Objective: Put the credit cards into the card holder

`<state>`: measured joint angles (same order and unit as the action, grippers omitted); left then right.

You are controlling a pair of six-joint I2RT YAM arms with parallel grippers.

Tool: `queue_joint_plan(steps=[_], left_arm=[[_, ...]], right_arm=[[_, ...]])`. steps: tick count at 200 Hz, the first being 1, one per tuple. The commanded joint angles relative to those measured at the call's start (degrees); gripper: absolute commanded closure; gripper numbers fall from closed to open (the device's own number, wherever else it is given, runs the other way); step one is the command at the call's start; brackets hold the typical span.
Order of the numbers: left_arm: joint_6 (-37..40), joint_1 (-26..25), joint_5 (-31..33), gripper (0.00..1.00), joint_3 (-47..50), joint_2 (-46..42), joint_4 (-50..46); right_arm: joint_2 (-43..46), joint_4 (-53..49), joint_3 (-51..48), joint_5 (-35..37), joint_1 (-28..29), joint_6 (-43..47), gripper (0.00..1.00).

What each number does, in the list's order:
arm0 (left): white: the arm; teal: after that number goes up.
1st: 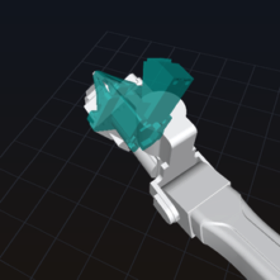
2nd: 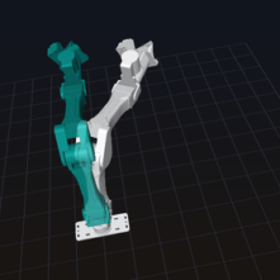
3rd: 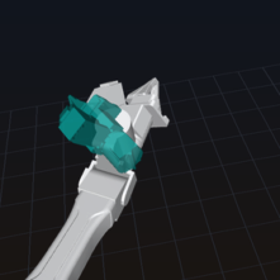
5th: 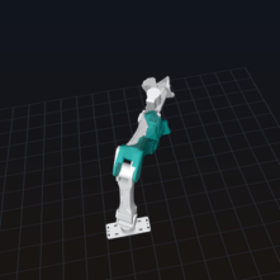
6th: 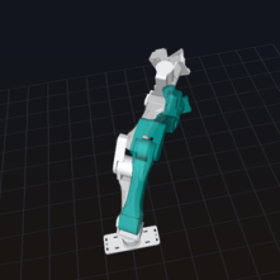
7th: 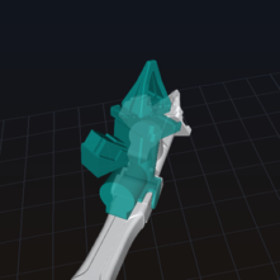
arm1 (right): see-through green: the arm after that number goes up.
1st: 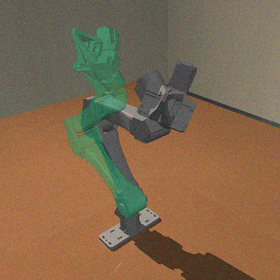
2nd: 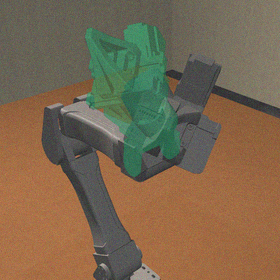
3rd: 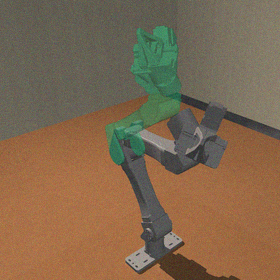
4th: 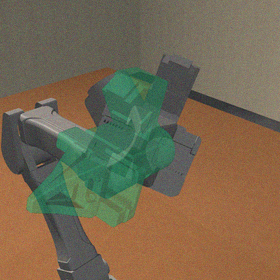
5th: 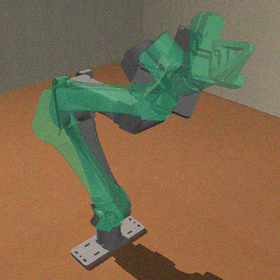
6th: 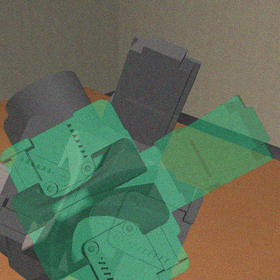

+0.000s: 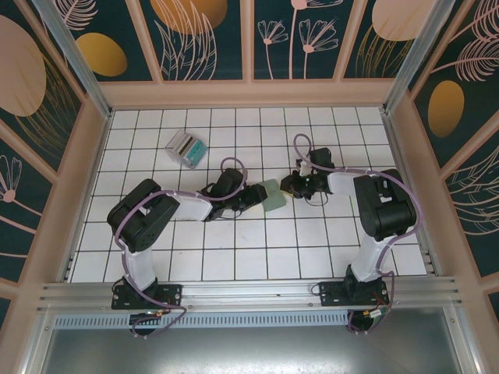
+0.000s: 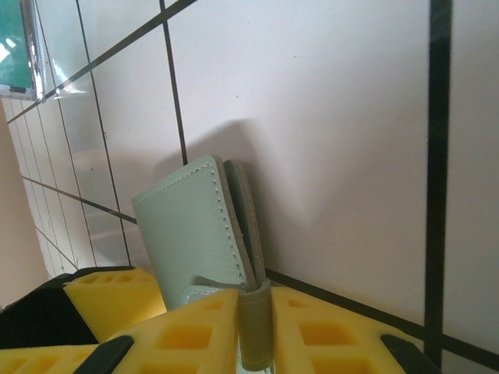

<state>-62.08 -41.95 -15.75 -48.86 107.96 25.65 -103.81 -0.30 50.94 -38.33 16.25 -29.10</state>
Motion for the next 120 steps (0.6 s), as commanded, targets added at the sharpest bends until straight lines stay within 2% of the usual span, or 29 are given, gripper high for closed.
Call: queue_joint_plan(steps=[1, 30, 41, 62, 71, 77, 91, 120], left_arm=[[-2.2, -0.4, -0.3, 0.52, -0.9, 2.0, -2.3], [-3.3, -0.4, -2.6, 0.61, -2.1, 3.6, 1.3], [-3.4, -0.4, -3.0, 0.68, -2.5, 3.7, 2.6], [-1.7, -0.4, -3.3, 0.88, -2.5, 2.4, 4.3], [-0.8, -0.4, -2.8, 0.95, -2.2, 1.4, 4.3], [-0.2, -0.4, -2.3, 1.0, -2.0, 0.8, 4.2], [0.9, -0.3, -2.2, 1.0, -1.9, -0.2, 3.8], [-0.5, -0.2, -3.8, 1.0, -0.4, -2.2, 4.3]], right_arm=[[-0.6, 1.0, -0.1, -1.9, 1.1, -0.4, 0.82], [-0.2, 1.5, -0.2, -2.8, 1.4, -1.0, 0.82], [0.1, 1.9, -0.6, -3.2, 1.4, -1.1, 0.82], [0.5, 1.8, -1.0, -2.6, 1.4, -1.1, 0.82], [0.8, 1.2, -1.0, -1.8, 1.3, -0.5, 0.79], [1.2, 0.6, -0.9, -0.2, 1.4, 0.4, 0.74], [4.1, 0.6, -2.2, 6.7, 1.7, 2.8, 0.61], [12.7, 3.4, -6.3, 20.7, 2.7, 6.3, 0.54]])
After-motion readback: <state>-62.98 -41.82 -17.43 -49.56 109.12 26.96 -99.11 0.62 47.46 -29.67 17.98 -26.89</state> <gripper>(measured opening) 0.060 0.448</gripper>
